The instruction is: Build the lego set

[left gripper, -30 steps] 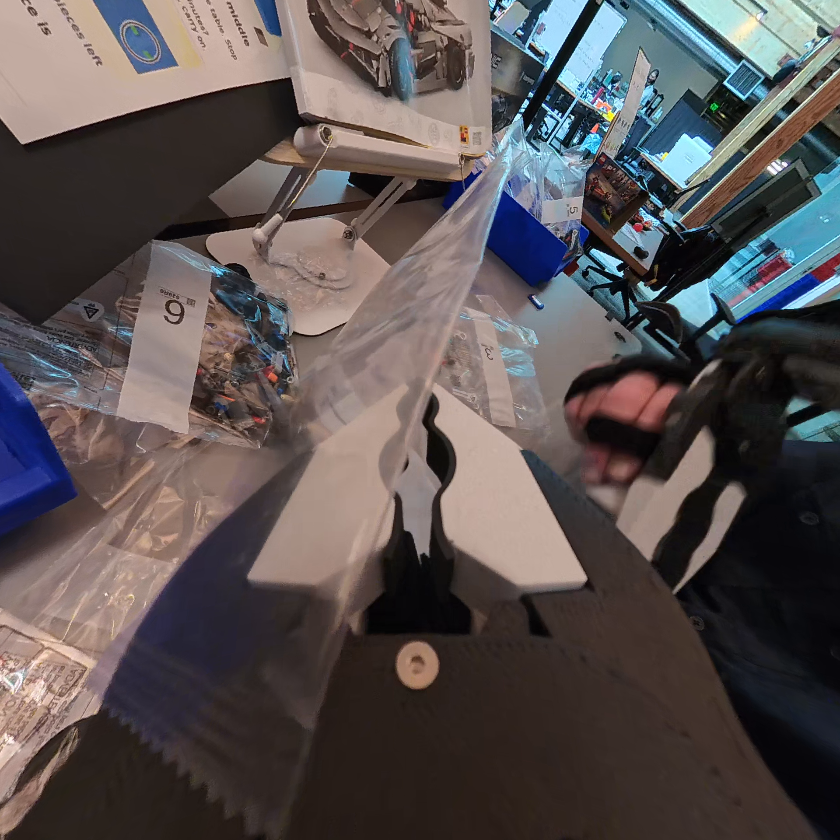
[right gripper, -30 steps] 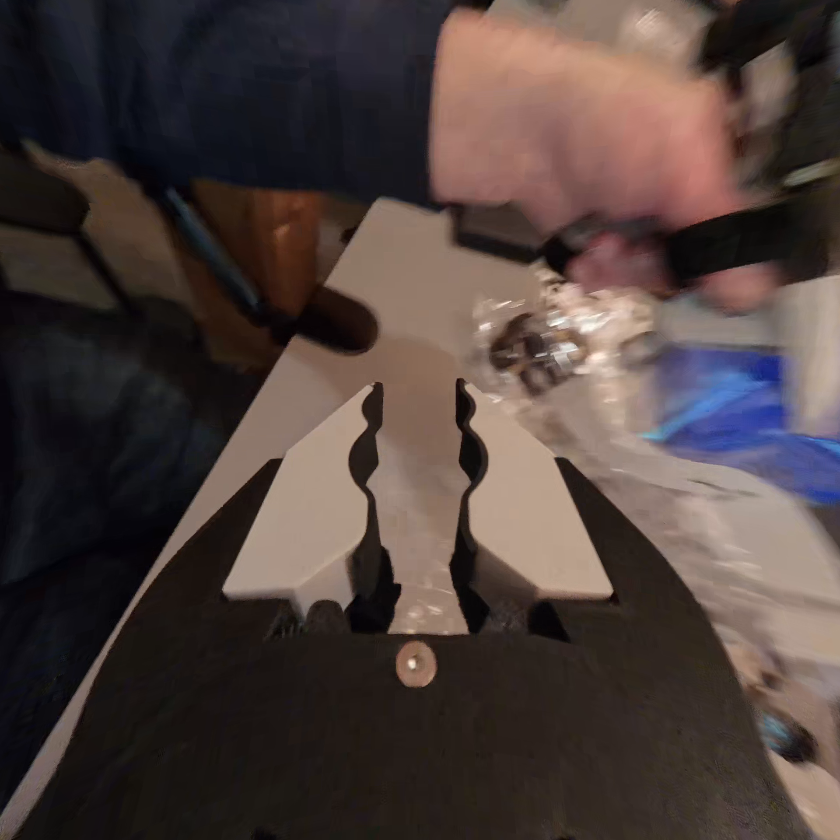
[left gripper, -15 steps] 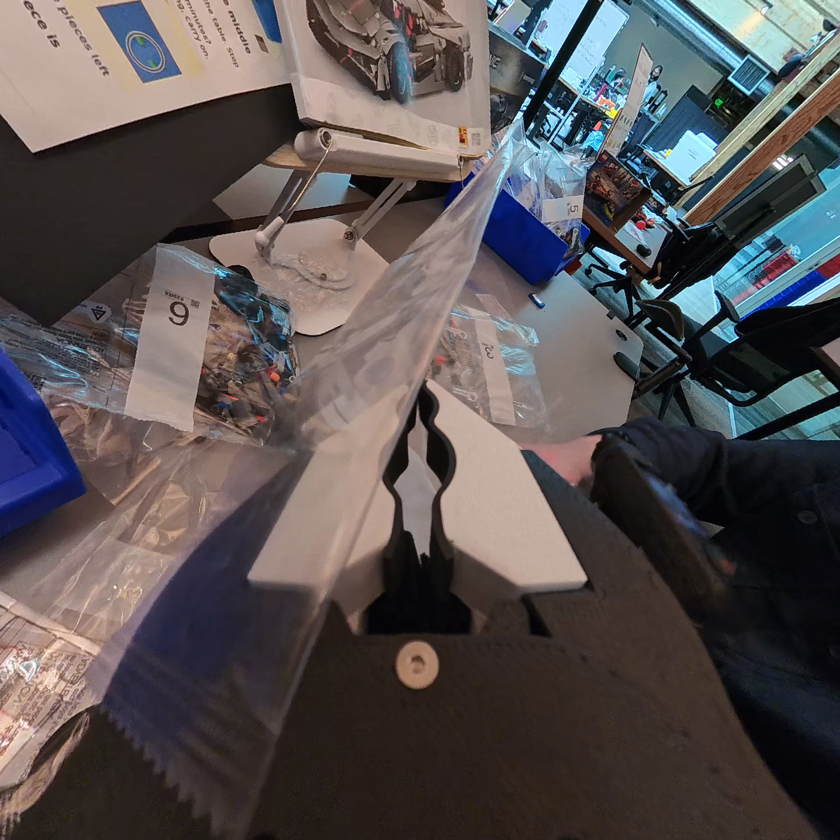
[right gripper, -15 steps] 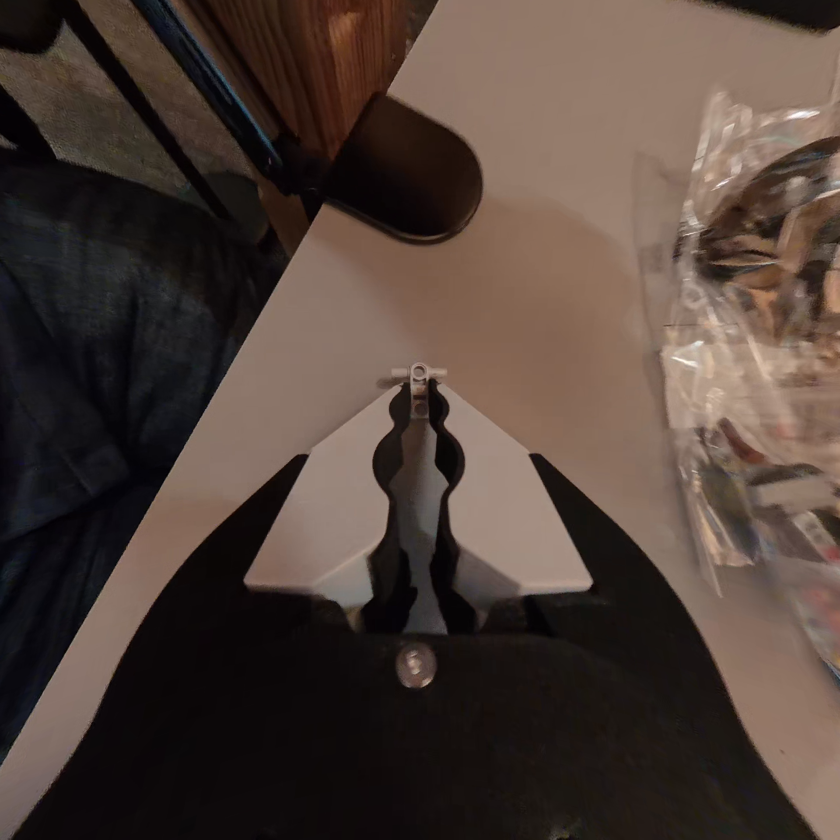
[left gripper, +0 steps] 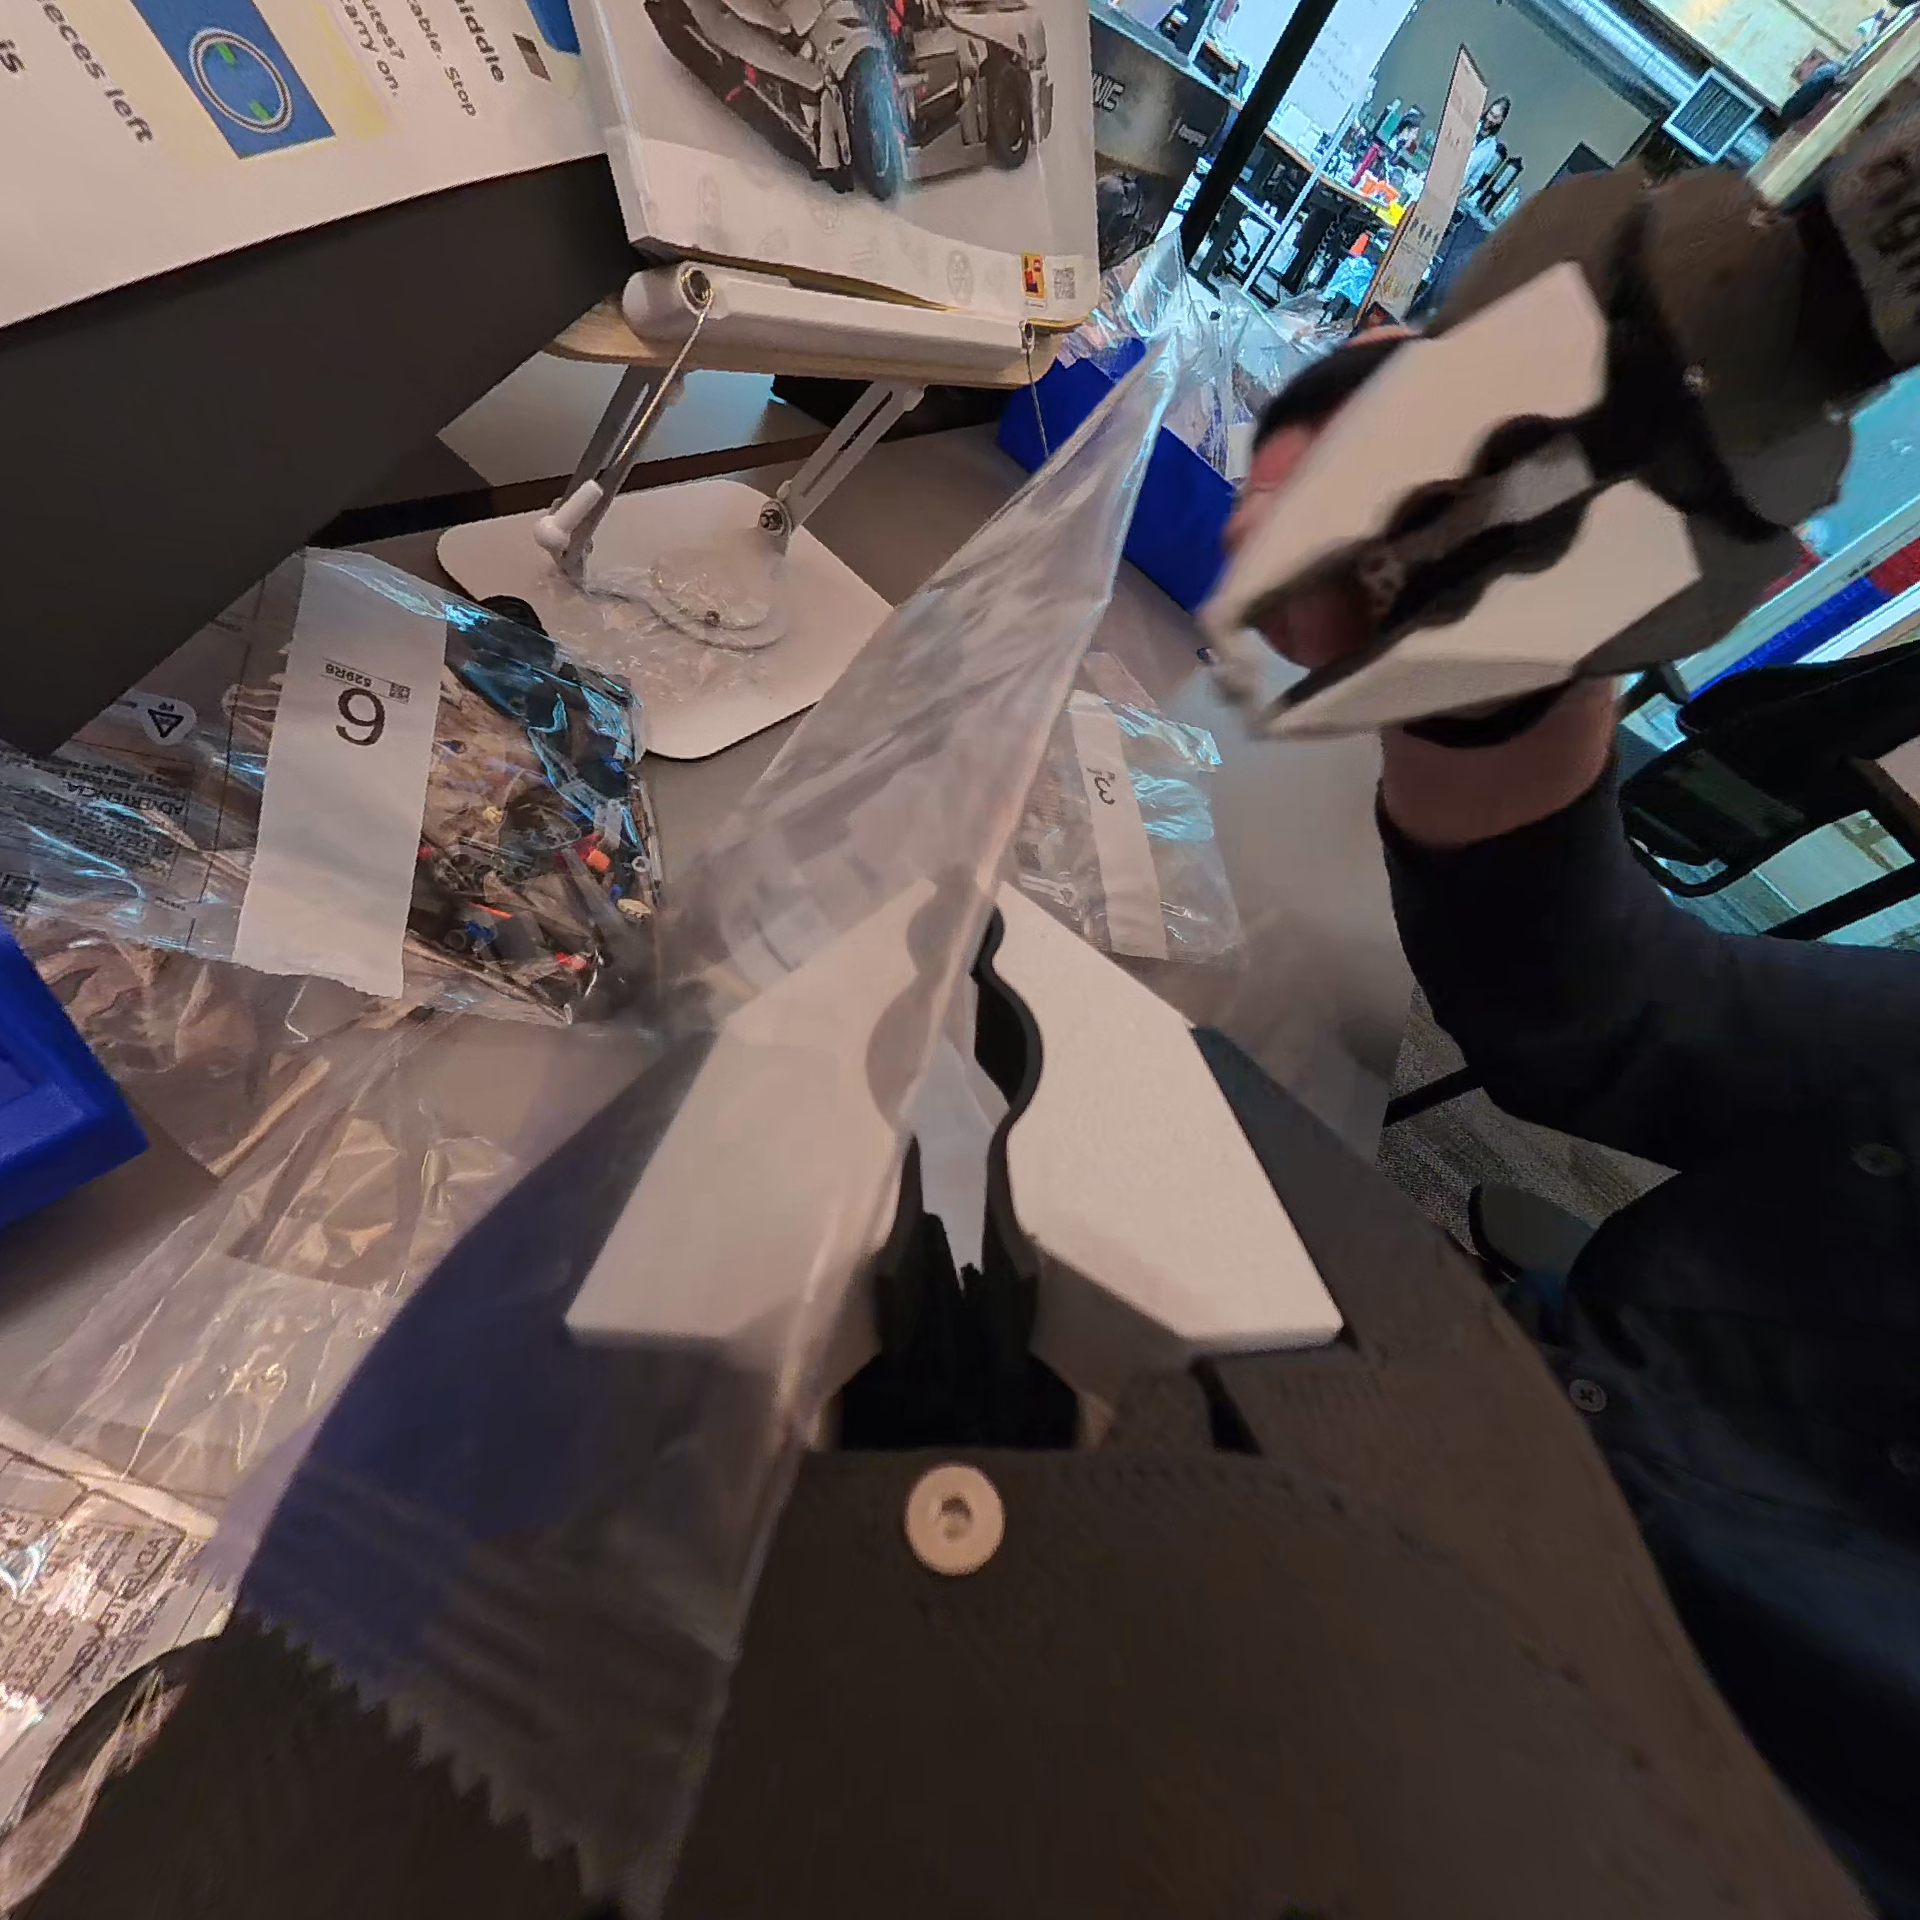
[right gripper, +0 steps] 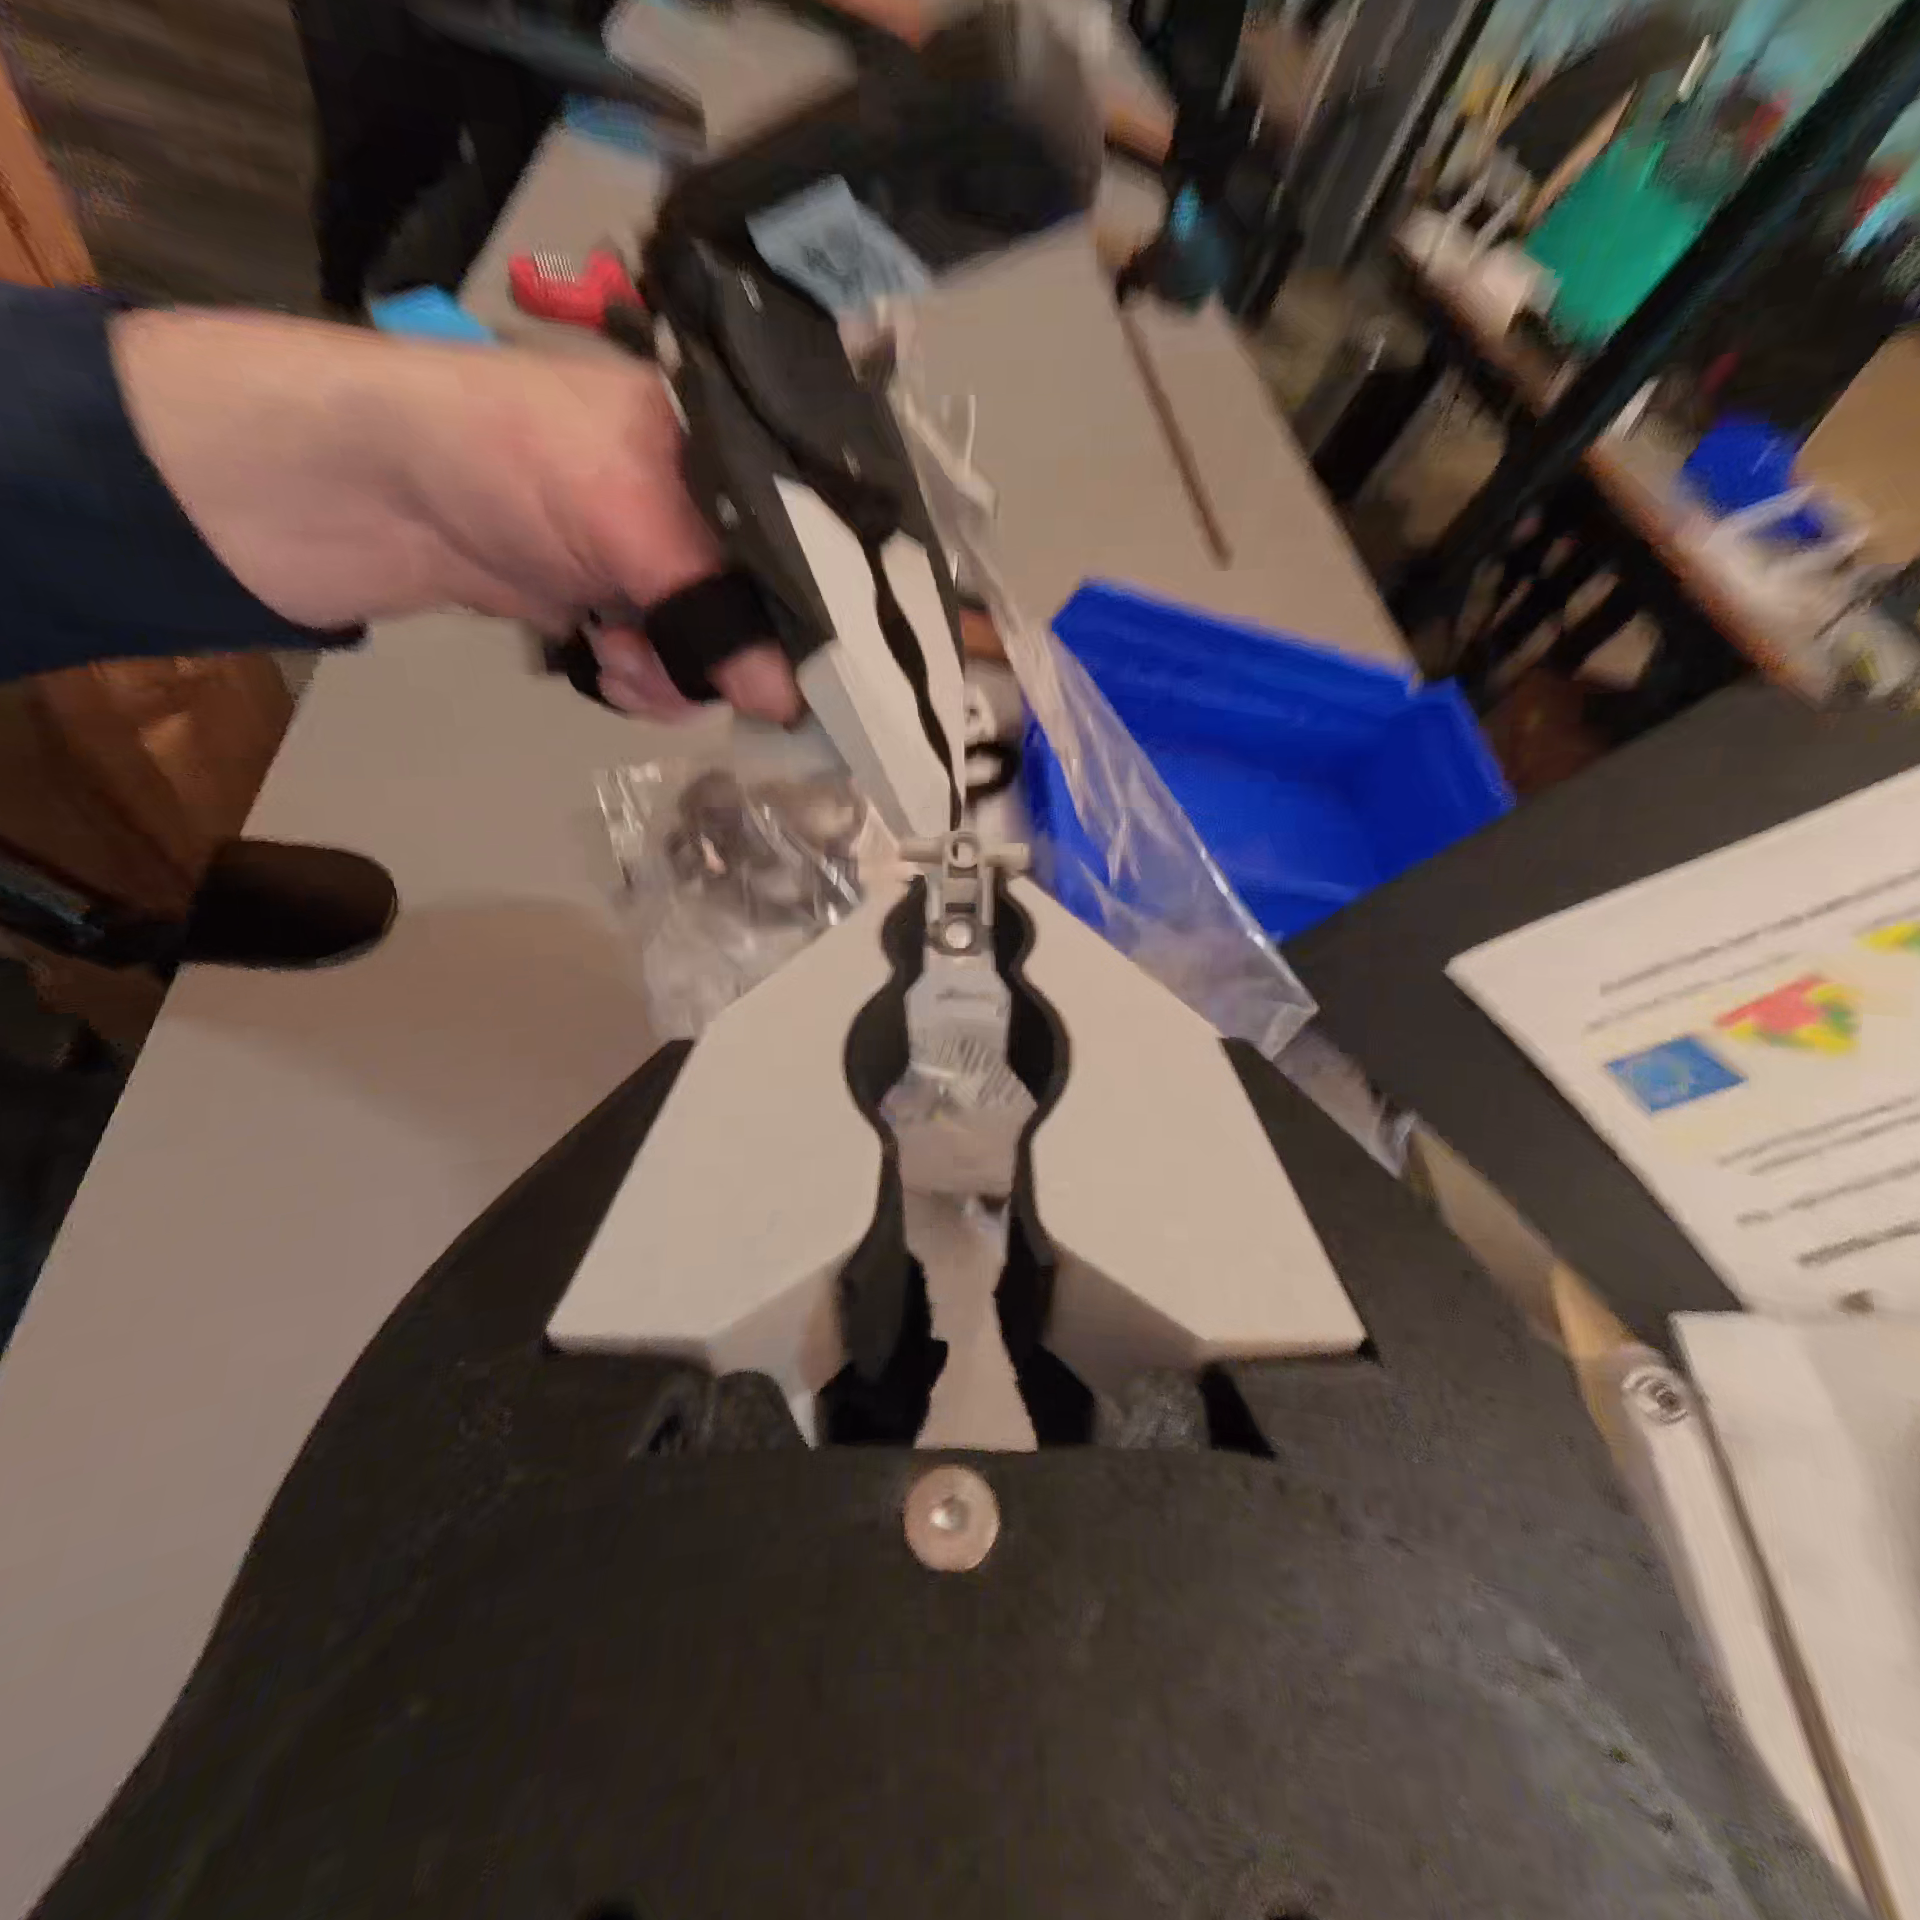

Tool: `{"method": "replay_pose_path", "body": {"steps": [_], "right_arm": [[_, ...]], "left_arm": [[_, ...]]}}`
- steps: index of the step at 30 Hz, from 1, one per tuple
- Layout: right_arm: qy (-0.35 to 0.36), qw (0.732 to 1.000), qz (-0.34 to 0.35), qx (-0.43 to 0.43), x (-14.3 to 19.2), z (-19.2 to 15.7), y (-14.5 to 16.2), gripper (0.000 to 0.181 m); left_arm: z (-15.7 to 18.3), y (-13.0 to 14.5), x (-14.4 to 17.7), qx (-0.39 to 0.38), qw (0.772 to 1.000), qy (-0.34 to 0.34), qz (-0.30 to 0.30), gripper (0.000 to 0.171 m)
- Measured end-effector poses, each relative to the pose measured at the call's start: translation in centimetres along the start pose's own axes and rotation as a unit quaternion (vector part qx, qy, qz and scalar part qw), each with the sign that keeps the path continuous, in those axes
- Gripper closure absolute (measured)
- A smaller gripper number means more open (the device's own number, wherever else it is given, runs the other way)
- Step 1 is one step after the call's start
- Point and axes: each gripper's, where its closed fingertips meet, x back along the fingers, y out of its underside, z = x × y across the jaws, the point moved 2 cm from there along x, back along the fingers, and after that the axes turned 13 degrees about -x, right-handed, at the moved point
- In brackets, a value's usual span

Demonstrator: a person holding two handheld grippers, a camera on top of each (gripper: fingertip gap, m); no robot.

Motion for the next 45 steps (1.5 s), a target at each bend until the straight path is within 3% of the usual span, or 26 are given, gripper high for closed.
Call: {"method": "replay_pose_path", "body": {"steps": [2,5,9,12,18,22,26,29,32,34,36,39,40,42,45], "right_arm": [[0.006,0.998,-0.059,-0.015,-1.6,0.6,1.8,0.147],[0.053,0.997,-0.050,0.019,-1.6,0.3,2.5,0.149],[0.114,0.993,-0.013,0.041,2.3,0.0,3.4,0.150],[0.140,0.990,-0.012,0.011,7.0,1.3,6.0,0.149],[0.236,0.966,-0.032,-0.099,19.2,8.0,14.7,0.144],[0.290,0.939,-0.074,-0.168,28.2,10.1,21.8,0.150],[0.357,0.882,-0.165,-0.259,35.9,10.7,30.9,0.146],[0.300,0.895,-0.140,-0.299,35.1,9.3,33.0,0.143],[0.237,0.917,-0.136,-0.291,31.2,7.4,33.0,0.127],[0.221,0.915,-0.167,-0.293,28.5,7.0,33.8,0.111],[0.185,0.918,-0.184,-0.300,25.5,6.2,34.0,0.112],[0.187,0.903,-0.271,-0.277,22.8,5.7,36.1,0.124],[0.186,0.905,-0.272,-0.271,22.2,5.7,36.2,0.130],[0.164,0.909,-0.269,-0.274,21.8,5.3,36.0,0.163],[0.142,0.913,-0.282,-0.257,22.3,4.9,36.2,0.175]], "left_arm": [[0.0,0.1,-0.1,-0.001,1.000,0.000,-0.002,0.171],[-0.1,0.0,-0.1,-0.004,1.000,-0.004,0.000,0.171],[-0.5,-0.3,0.4,-0.005,1.000,-0.012,0.012,0.171],[-0.5,-0.6,0.4,-0.009,1.000,-0.015,0.017,0.171],[0.3,-2.3,0.1,-0.032,0.999,-0.020,0.026,0.171],[1.6,-4.2,-0.2,-0.053,0.998,-0.017,0.031,0.171],[3.2,-6.2,-0.7,-0.071,0.996,-0.009,0.045,0.171],[4.4,-7.3,-1.6,-0.082,0.995,-0.002,0.053,0.171],[5.3,-8.0,-2.4,-0.086,0.995,0.000,0.058,0.171],[5.7,-8.3,-2.6,-0.085,0.994,-0.001,0.063,0.171],[6.1,-8.7,-2.5,-0.083,0.994,-0.002,0.076,0.171],[6.6,-9.0,-1.6,-0.082,0.992,-0.007,0.091,0.171],[6.8,-9.1,-1.1,-0.081,0.992,-0.010,0.095,0.171],[7.1,-9.1,0.0,-0.083,0.992,-0.019,0.098,0.171],[7.5,-8.8,1.7,-0.086,0.991,-0.030,0.100,0.171]]}}
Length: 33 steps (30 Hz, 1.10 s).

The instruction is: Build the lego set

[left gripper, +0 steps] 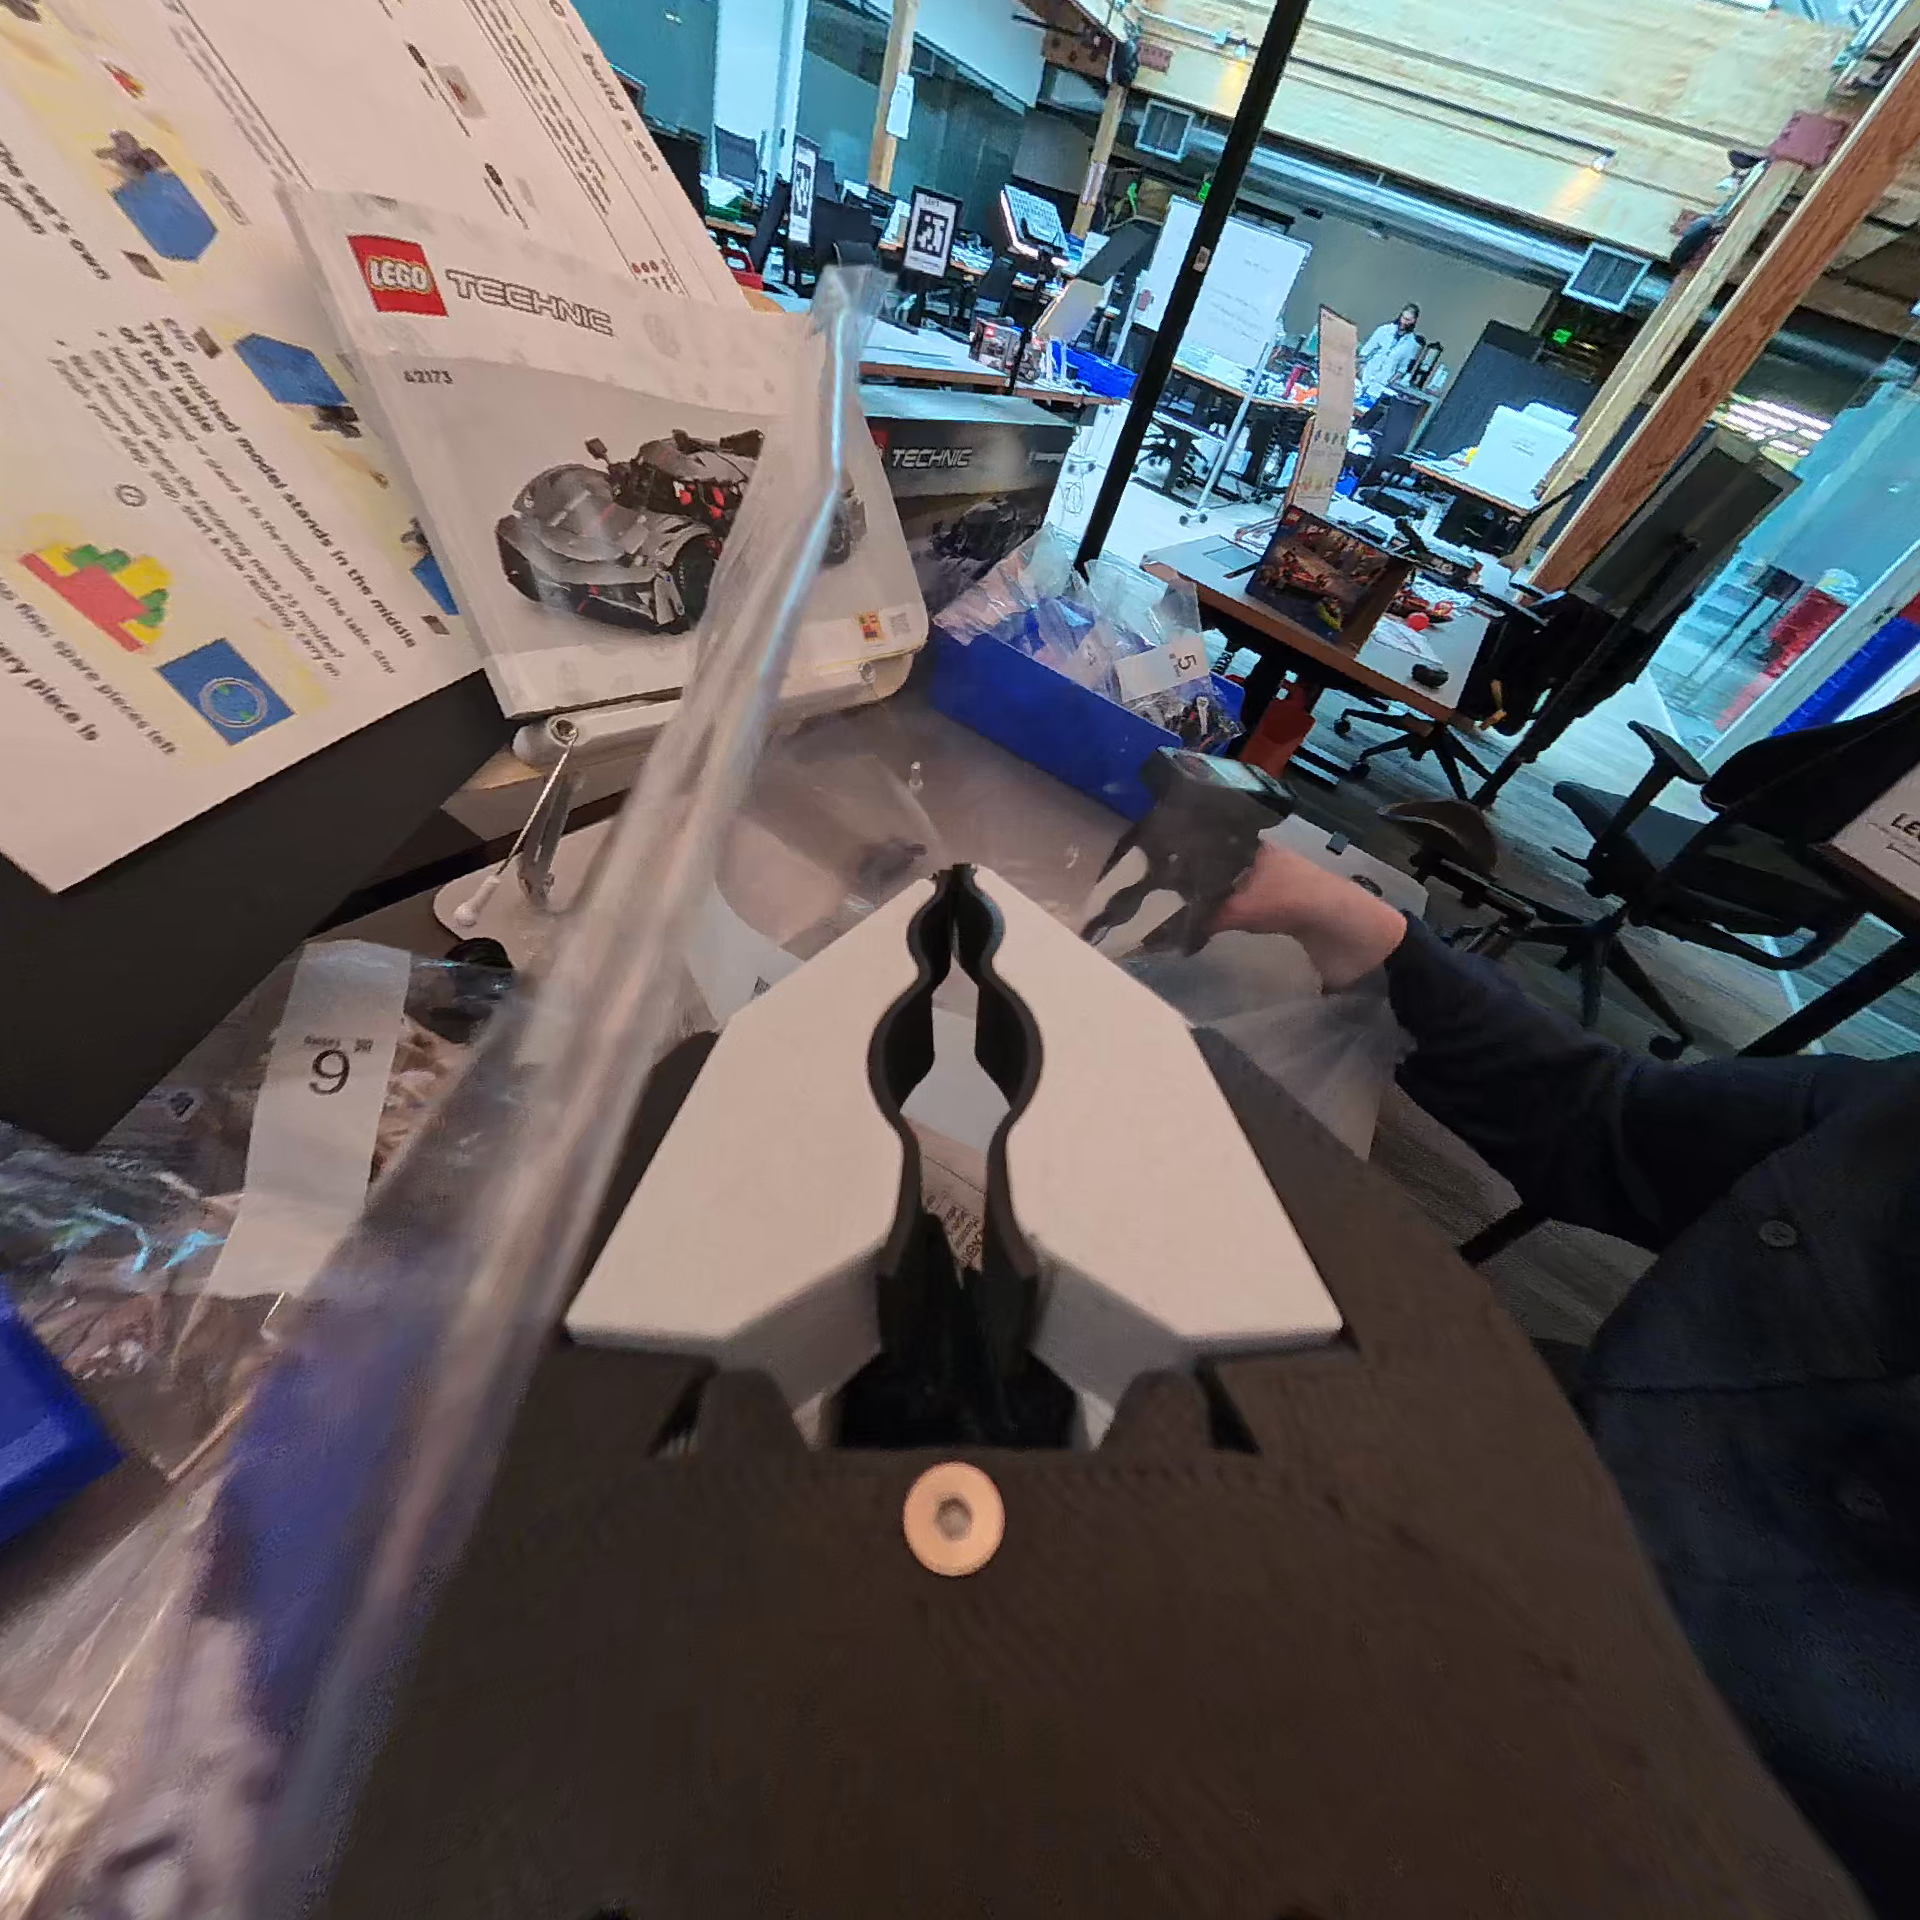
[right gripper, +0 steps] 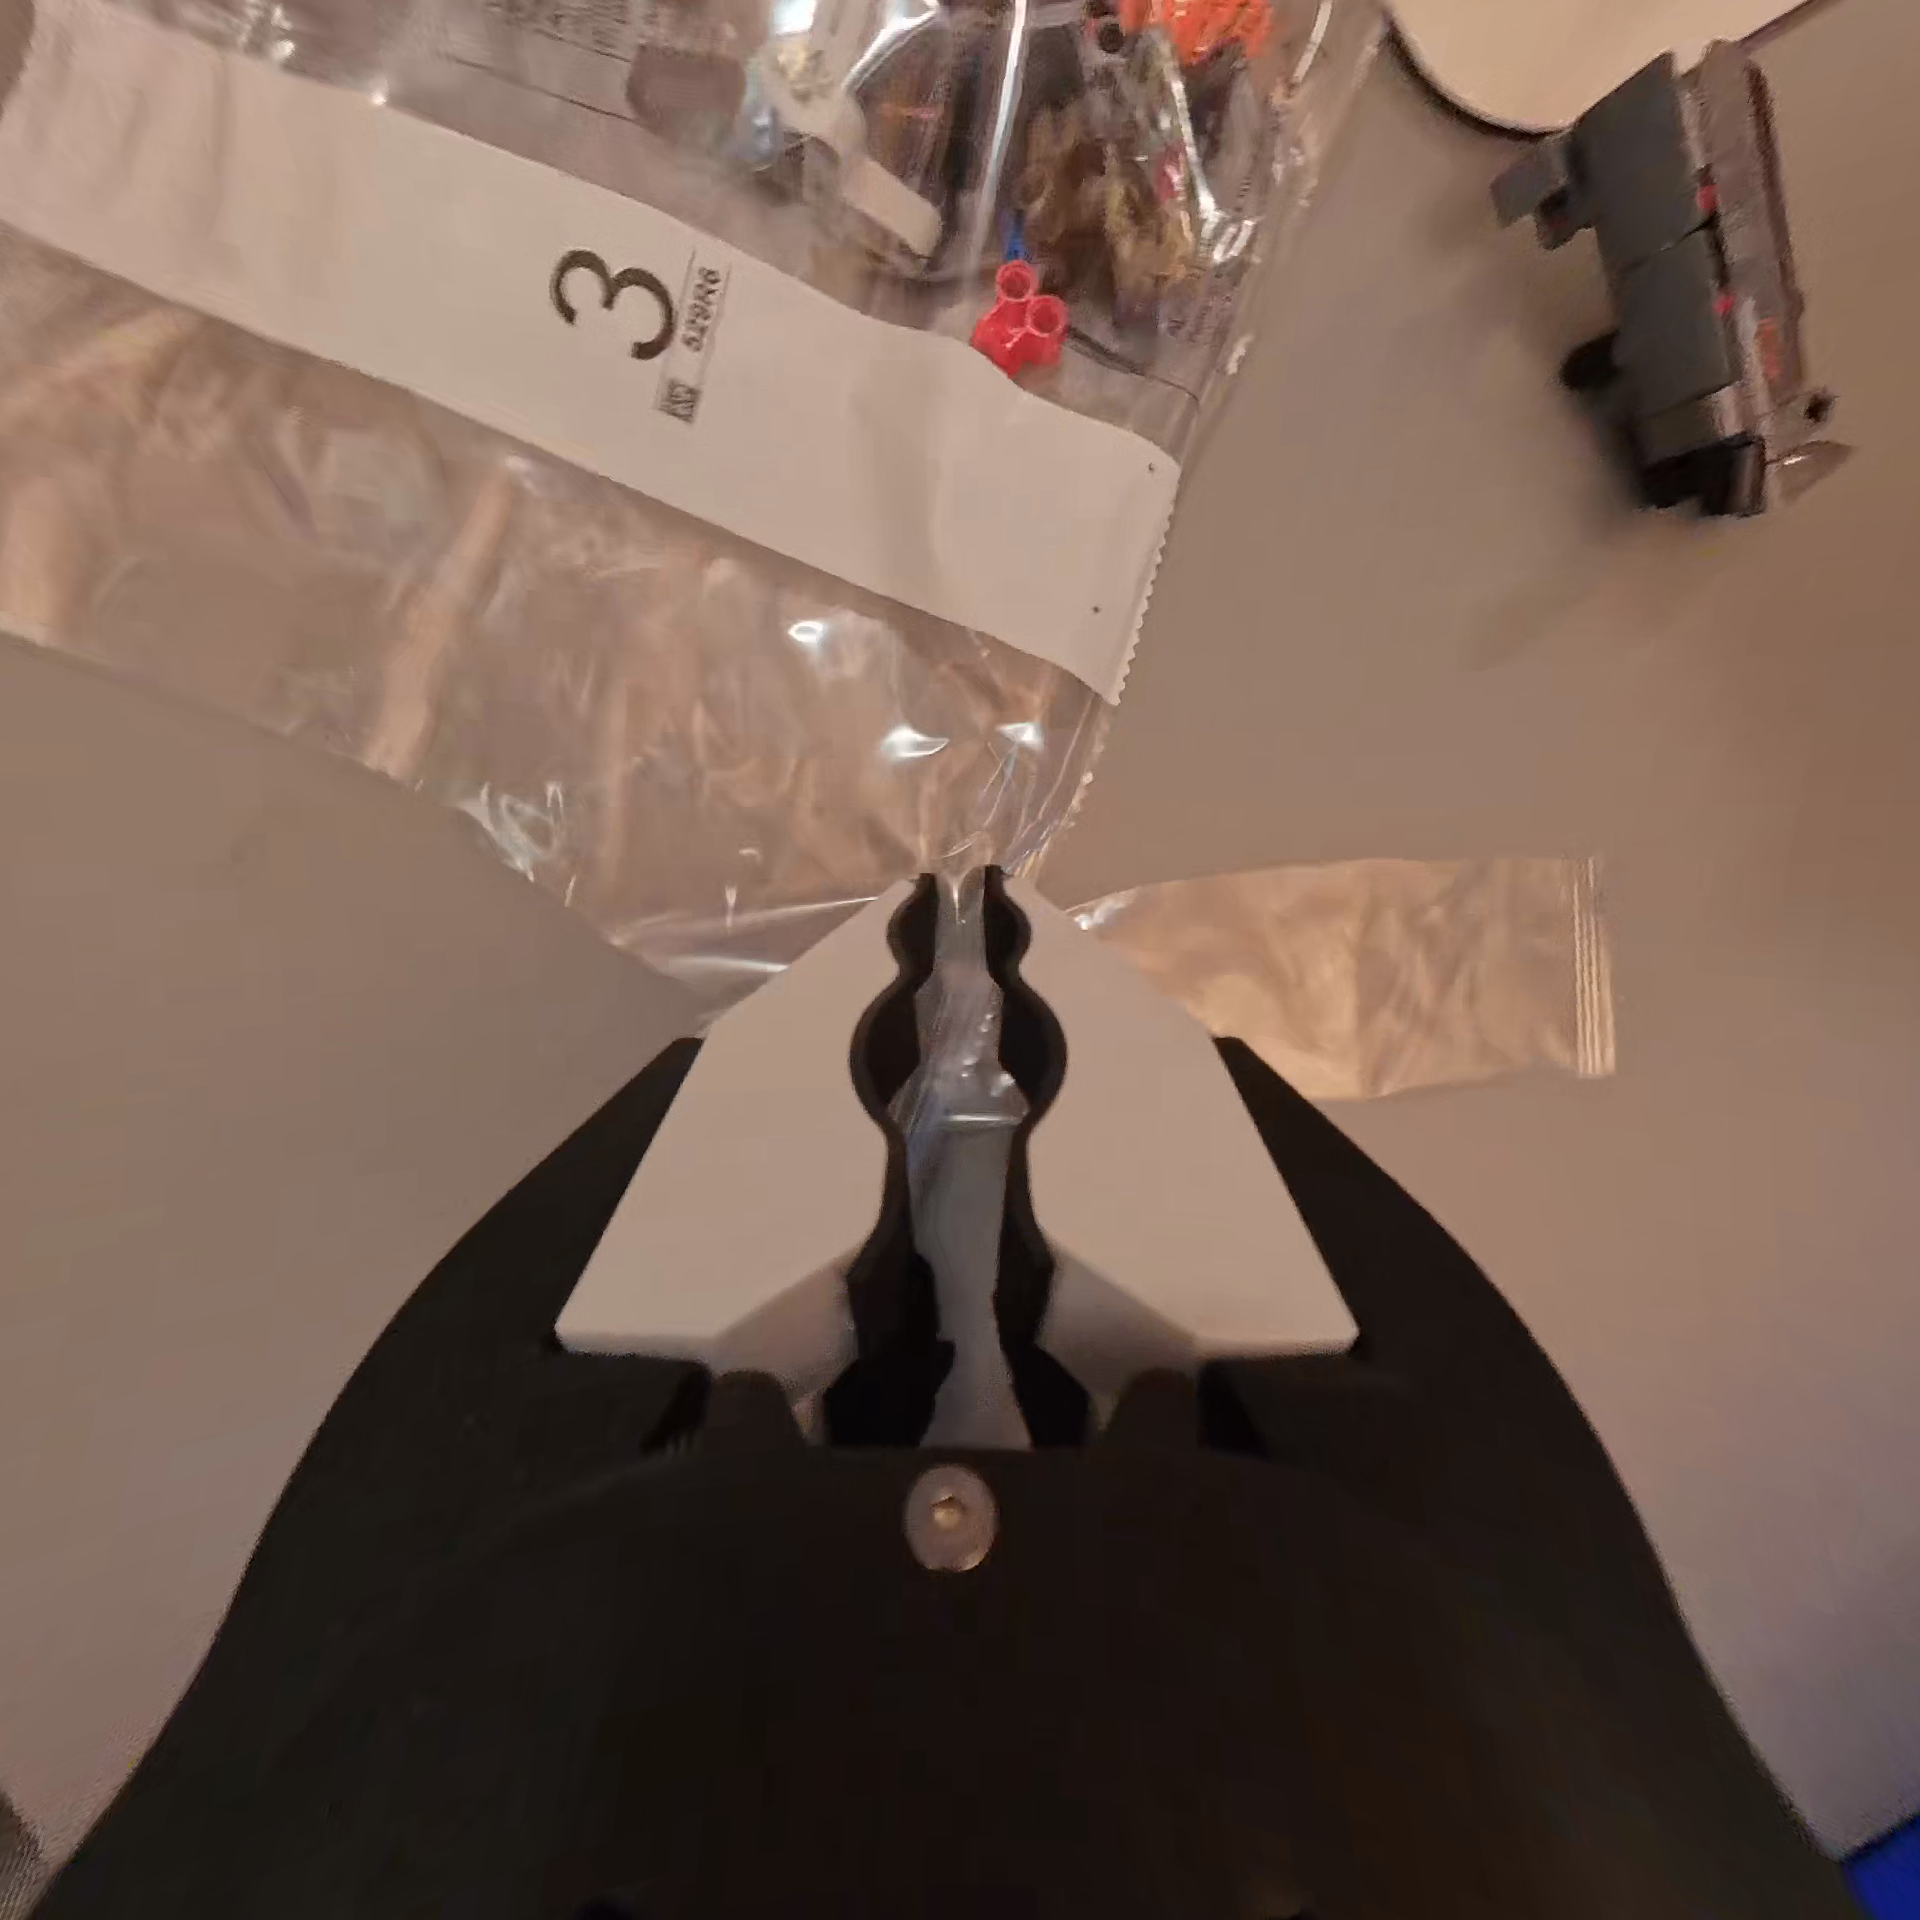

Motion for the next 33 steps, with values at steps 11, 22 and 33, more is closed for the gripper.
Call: {"method": "replay_pose_path", "body": {"steps": [11,22,33], "right_arm": [[0.087,0.994,-0.046,0.047,5.7,4.9,-0.3,0.154],[-0.004,0.997,0.077,0.030,2.5,4.2,-11.9,0.151],[0.009,0.976,0.165,0.144,-9.6,-10.2,-24.8,0.081]], "left_arm": [[0.1,0.7,4.0,0.008,0.999,-0.025,0.026,0.171],[0.5,3.2,2.4,0.026,1.000,-0.003,0.007,0.171],[-1.9,4.7,3.6,0.049,0.997,-0.019,0.061,0.171]]}}
